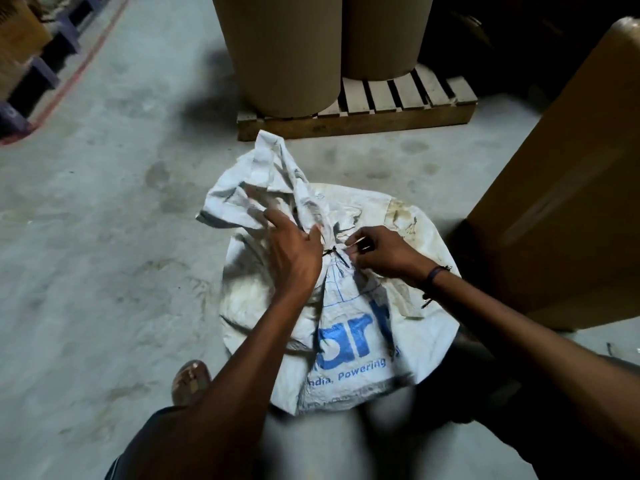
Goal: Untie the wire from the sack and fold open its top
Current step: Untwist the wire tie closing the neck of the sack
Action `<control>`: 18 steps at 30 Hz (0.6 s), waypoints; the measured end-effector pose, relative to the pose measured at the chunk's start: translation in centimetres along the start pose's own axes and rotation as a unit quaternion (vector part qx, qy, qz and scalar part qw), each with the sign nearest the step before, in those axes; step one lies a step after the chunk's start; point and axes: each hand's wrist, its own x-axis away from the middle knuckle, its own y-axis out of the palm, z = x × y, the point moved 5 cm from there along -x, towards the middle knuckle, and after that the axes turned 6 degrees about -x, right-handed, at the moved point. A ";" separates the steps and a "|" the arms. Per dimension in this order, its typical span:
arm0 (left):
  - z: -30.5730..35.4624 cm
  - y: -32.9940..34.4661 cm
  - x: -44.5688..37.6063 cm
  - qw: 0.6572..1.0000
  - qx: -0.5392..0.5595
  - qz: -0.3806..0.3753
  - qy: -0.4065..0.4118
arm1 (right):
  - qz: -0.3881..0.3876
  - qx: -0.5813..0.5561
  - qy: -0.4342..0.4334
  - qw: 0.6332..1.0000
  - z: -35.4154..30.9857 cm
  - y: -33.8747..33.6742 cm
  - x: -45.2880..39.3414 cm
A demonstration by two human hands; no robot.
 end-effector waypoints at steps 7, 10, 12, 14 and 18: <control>0.7 1.7 0.8 0.967 -0.037 -0.182 0.173 | -0.019 -0.112 0.021 0.993 1.5 -0.5 0.3; 0.4 1.6 1.0 0.959 -0.072 -0.185 0.203 | -0.013 -0.073 0.025 0.997 1.2 0.2 0.2; 0.1 1.4 0.9 0.960 -0.088 -0.175 0.200 | 0.011 -0.023 0.013 1.000 0.8 0.8 0.1; 0.1 1.1 0.8 0.958 -0.091 -0.175 0.207 | 0.045 0.031 -0.005 0.998 0.3 1.2 0.2; 0.4 0.9 0.9 0.947 -0.118 -0.162 0.249 | 0.057 0.049 -0.006 0.997 0.1 1.8 0.6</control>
